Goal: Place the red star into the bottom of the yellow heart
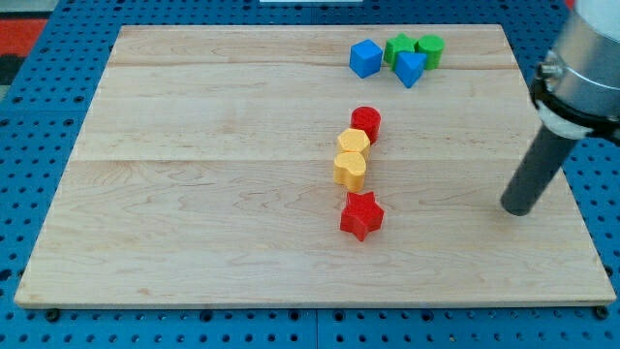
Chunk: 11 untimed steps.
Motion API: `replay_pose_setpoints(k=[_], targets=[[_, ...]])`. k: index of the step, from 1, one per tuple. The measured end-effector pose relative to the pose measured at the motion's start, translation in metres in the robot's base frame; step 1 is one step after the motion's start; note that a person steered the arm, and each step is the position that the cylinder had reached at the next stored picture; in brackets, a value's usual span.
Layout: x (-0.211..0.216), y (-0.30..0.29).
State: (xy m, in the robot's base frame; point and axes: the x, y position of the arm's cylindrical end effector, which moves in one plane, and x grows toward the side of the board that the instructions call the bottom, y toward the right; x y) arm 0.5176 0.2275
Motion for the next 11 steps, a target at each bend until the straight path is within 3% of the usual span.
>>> replay_pose_setpoints(k=[1, 2, 3, 5, 7, 9, 10, 11], targets=[[0.037, -0.027], [0.058, -0.098], [0.027, -0.159], [0.048, -0.147], [0.039, -0.293], [-0.023, -0.194], [-0.024, -0.188], [0.024, -0.2]])
